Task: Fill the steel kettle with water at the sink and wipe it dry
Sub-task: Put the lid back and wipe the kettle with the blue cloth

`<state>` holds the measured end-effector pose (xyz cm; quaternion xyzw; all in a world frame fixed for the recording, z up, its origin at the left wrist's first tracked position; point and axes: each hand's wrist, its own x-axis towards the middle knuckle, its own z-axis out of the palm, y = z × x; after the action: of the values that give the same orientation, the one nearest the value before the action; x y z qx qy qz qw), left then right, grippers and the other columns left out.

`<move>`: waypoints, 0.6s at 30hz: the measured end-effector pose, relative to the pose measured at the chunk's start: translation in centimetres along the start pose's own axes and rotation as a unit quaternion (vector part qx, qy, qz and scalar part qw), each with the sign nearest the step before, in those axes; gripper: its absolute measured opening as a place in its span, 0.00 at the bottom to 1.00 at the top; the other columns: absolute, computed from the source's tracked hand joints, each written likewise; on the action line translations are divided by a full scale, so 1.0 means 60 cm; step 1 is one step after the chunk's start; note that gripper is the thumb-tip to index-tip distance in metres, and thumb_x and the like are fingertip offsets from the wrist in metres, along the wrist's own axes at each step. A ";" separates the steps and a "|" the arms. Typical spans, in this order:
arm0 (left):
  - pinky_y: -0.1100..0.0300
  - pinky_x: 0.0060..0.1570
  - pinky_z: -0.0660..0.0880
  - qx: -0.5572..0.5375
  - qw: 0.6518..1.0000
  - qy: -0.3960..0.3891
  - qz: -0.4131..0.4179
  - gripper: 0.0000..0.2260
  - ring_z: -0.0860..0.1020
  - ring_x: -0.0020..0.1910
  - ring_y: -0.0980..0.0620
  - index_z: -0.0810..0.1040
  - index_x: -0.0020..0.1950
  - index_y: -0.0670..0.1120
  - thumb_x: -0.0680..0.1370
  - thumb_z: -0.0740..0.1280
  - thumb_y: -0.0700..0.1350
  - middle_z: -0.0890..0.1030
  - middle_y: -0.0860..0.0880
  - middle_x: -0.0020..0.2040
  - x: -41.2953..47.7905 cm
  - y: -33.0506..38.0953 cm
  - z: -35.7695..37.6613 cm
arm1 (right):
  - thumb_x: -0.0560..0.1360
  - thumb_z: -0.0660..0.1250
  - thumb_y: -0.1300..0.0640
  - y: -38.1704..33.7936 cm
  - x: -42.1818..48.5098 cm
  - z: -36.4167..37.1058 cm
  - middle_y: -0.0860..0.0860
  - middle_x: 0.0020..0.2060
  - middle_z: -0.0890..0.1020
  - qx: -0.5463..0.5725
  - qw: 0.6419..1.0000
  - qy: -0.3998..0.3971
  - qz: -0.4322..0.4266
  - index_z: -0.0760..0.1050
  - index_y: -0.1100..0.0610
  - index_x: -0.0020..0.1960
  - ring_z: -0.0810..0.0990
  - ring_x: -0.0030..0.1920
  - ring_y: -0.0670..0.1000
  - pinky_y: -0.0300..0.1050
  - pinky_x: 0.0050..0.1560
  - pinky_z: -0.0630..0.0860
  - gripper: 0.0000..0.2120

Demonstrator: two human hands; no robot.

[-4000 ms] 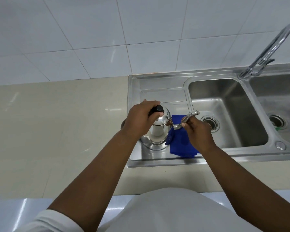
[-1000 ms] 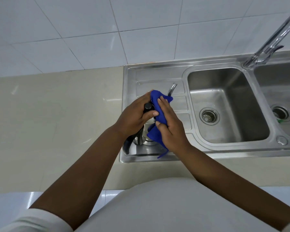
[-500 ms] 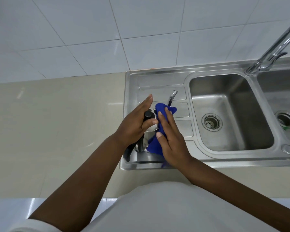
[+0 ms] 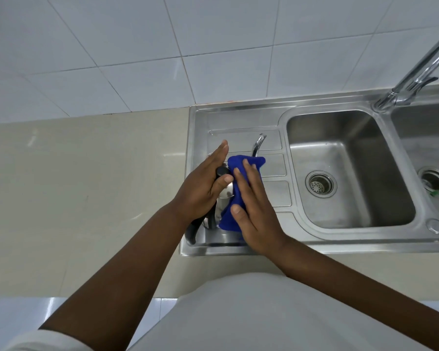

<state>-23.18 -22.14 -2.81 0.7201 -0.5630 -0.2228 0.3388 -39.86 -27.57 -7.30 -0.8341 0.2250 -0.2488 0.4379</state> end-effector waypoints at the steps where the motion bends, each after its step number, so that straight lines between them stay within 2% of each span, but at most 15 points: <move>1: 0.55 0.75 0.60 -0.004 1.000 0.000 0.005 0.35 0.59 0.78 0.54 0.54 0.79 0.47 0.79 0.50 0.66 0.59 0.48 0.79 -0.001 0.002 0.000 | 0.83 0.52 0.47 0.001 0.009 -0.004 0.48 0.81 0.49 0.000 1.000 -0.001 -0.003 0.52 0.53 0.81 0.46 0.81 0.52 0.56 0.80 0.53 0.28; 3: 0.53 0.75 0.61 -0.009 1.000 -0.003 0.000 0.33 0.62 0.77 0.51 0.54 0.80 0.46 0.80 0.51 0.64 0.64 0.45 0.77 0.000 0.002 0.002 | 0.83 0.51 0.46 0.005 0.026 -0.011 0.46 0.81 0.53 0.033 0.999 -0.002 0.021 0.53 0.50 0.80 0.51 0.81 0.49 0.56 0.79 0.57 0.27; 6: 0.49 0.71 0.66 -0.007 1.000 -0.002 -0.027 0.30 0.69 0.72 0.44 0.54 0.80 0.47 0.81 0.54 0.59 0.74 0.40 0.69 0.000 0.002 0.005 | 0.82 0.52 0.44 0.015 0.030 -0.011 0.45 0.80 0.56 0.089 0.994 0.003 0.063 0.53 0.47 0.80 0.55 0.80 0.46 0.57 0.77 0.59 0.28; 8: 0.52 0.73 0.65 -0.004 0.999 0.002 -0.036 0.29 0.67 0.73 0.46 0.55 0.79 0.47 0.82 0.55 0.58 0.71 0.41 0.72 -0.001 0.005 0.005 | 0.81 0.52 0.44 0.021 0.016 -0.003 0.46 0.81 0.53 0.099 0.992 0.007 0.079 0.49 0.49 0.81 0.52 0.80 0.47 0.58 0.78 0.57 0.30; 10: 0.58 0.73 0.62 0.008 0.999 0.009 -0.038 0.28 0.63 0.76 0.53 0.56 0.79 0.47 0.82 0.56 0.57 0.65 0.47 0.77 -0.002 0.010 0.004 | 0.81 0.52 0.45 0.020 -0.007 0.011 0.49 0.82 0.48 0.078 0.994 0.013 0.073 0.46 0.52 0.81 0.46 0.81 0.49 0.59 0.80 0.52 0.32; 14: 0.51 0.71 0.67 -0.003 0.999 0.019 -0.033 0.28 0.69 0.71 0.46 0.58 0.78 0.48 0.81 0.54 0.59 0.74 0.43 0.70 -0.004 0.013 0.007 | 0.83 0.51 0.44 0.005 -0.024 0.021 0.57 0.81 0.43 0.002 1.000 0.019 -0.018 0.45 0.62 0.80 0.40 0.81 0.57 0.57 0.80 0.46 0.34; 16: 0.50 0.73 0.64 -0.001 0.999 0.027 -0.038 0.27 0.66 0.74 0.50 0.59 0.78 0.47 0.81 0.54 0.58 0.68 0.46 0.75 -0.005 0.014 0.009 | 0.84 0.50 0.44 0.002 -0.007 0.017 0.57 0.81 0.46 -0.017 0.998 0.023 -0.051 0.44 0.62 0.80 0.42 0.81 0.58 0.57 0.80 0.46 0.34; 18: 0.48 0.74 0.63 -0.001 0.998 0.039 -0.040 0.26 0.64 0.75 0.53 0.60 0.78 0.47 0.82 0.54 0.55 0.65 0.48 0.77 -0.005 0.018 0.011 | 0.84 0.51 0.46 0.004 0.015 0.015 0.56 0.81 0.50 -0.003 0.999 0.037 -0.034 0.46 0.60 0.80 0.46 0.81 0.56 0.59 0.80 0.50 0.31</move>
<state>-24.43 -22.14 -2.47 0.7500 -0.5201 -0.2084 0.3515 -38.67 -27.69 -7.75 -0.8332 0.2130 -0.2935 0.4176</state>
